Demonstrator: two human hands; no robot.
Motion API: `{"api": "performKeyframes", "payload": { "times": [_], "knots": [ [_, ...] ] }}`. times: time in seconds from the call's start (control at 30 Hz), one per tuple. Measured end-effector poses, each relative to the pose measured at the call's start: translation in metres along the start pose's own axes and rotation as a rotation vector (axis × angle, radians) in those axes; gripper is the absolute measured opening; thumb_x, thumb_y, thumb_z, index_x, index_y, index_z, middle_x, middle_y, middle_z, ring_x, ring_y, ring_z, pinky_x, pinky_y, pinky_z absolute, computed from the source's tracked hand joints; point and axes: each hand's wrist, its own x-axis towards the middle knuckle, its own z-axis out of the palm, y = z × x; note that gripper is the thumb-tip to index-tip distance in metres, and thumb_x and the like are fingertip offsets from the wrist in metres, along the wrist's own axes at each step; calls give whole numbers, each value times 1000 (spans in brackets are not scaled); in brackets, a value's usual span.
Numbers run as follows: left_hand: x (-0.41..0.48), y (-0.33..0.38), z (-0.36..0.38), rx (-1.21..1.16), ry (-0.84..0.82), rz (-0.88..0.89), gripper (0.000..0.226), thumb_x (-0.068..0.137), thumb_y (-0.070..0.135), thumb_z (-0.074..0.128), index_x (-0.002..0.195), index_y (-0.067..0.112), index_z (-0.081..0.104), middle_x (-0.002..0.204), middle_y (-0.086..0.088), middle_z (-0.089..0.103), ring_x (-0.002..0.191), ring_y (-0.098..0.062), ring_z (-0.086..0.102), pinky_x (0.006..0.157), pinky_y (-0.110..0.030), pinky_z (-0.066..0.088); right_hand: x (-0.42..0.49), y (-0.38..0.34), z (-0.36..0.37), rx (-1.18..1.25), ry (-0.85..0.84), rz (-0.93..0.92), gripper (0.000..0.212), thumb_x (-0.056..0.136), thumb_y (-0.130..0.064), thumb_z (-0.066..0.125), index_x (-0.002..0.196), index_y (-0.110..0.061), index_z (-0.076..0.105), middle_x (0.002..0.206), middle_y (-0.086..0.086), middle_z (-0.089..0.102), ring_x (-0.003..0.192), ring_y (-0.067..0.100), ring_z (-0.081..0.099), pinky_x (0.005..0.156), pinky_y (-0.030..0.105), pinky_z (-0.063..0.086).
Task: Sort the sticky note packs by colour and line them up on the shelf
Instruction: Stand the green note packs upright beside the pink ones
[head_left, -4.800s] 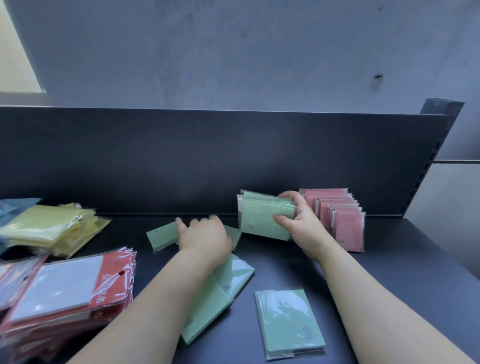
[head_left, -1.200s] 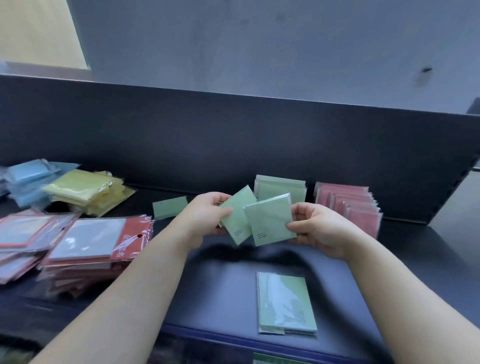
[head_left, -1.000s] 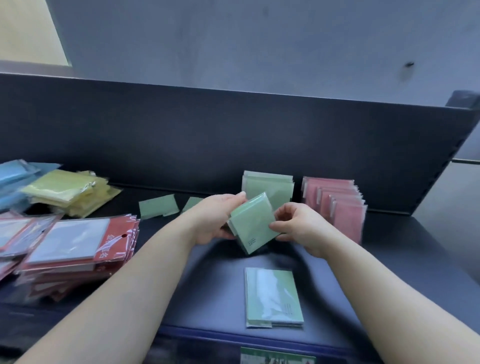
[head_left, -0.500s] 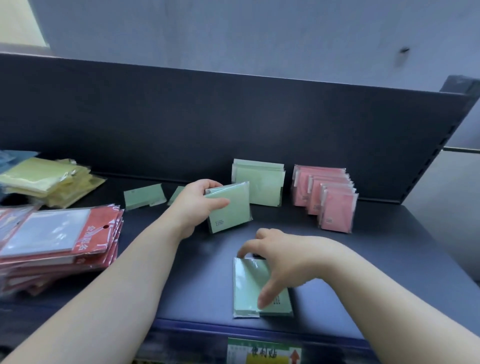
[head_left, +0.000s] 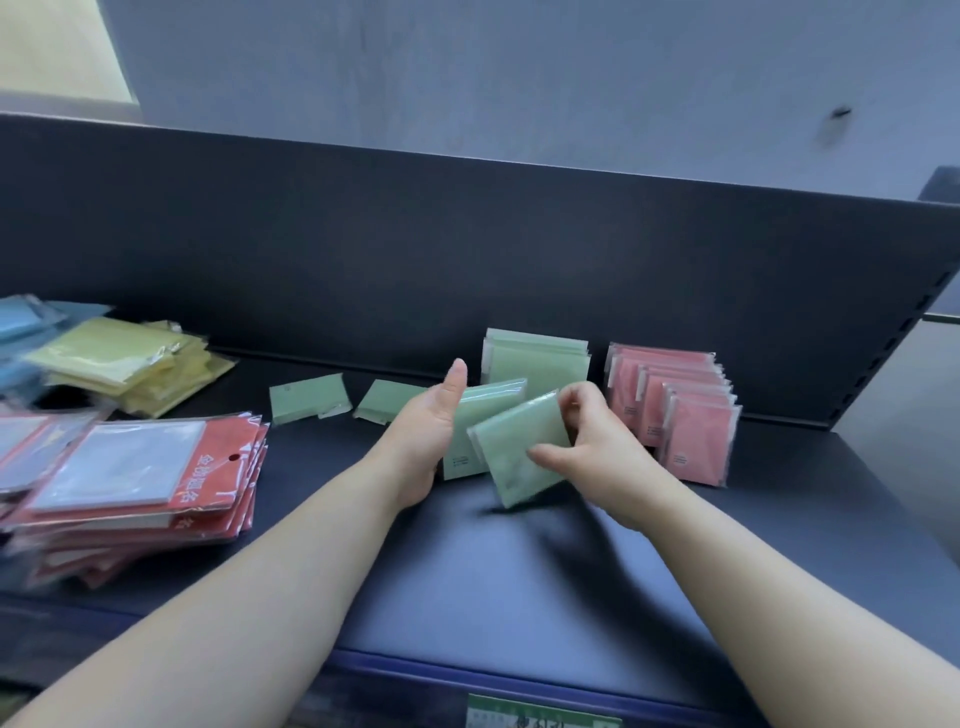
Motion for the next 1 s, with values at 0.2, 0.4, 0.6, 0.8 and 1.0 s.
{"api": "performKeyframes", "payload": {
  "times": [0.2,0.4,0.6,0.8,1.0],
  "knots": [
    [0,-7,16,-54,74,12,70,74,74,28,90,15,63,88,-5,72,84,-22,65,75,-34,49,4,18,24,63,177,-46,44,79,-8,70,109,-22,41,113,2,59,106,17,58,94,30,47],
    [-2,-8,25,6,94,36,78,72,85,26,89,18,62,93,-6,69,85,-20,62,74,-32,48,2,18,26,23,95,-27,87,79,-16,74,147,-28,20,126,-11,47,115,6,48,90,11,39],
    [1,-6,30,123,-20,74,52,91,62,40,124,25,57,121,9,66,117,-6,58,105,-33,41,13,25,22,51,304,-12,53,80,-8,71,120,-25,40,111,-9,57,109,11,55,88,13,43],
    [9,-5,41,433,-85,83,53,75,33,42,128,43,47,129,4,54,114,-16,55,104,-39,42,30,28,9,-197,368,37,76,81,-24,72,142,-16,28,138,11,35,128,29,37,106,34,31],
    [10,-4,49,493,-17,87,56,88,17,43,139,38,38,131,-1,44,110,-16,52,91,-27,40,40,36,14,-123,354,63,85,80,-18,70,148,-11,18,144,11,40,134,27,38,110,39,34]
  ]
}}
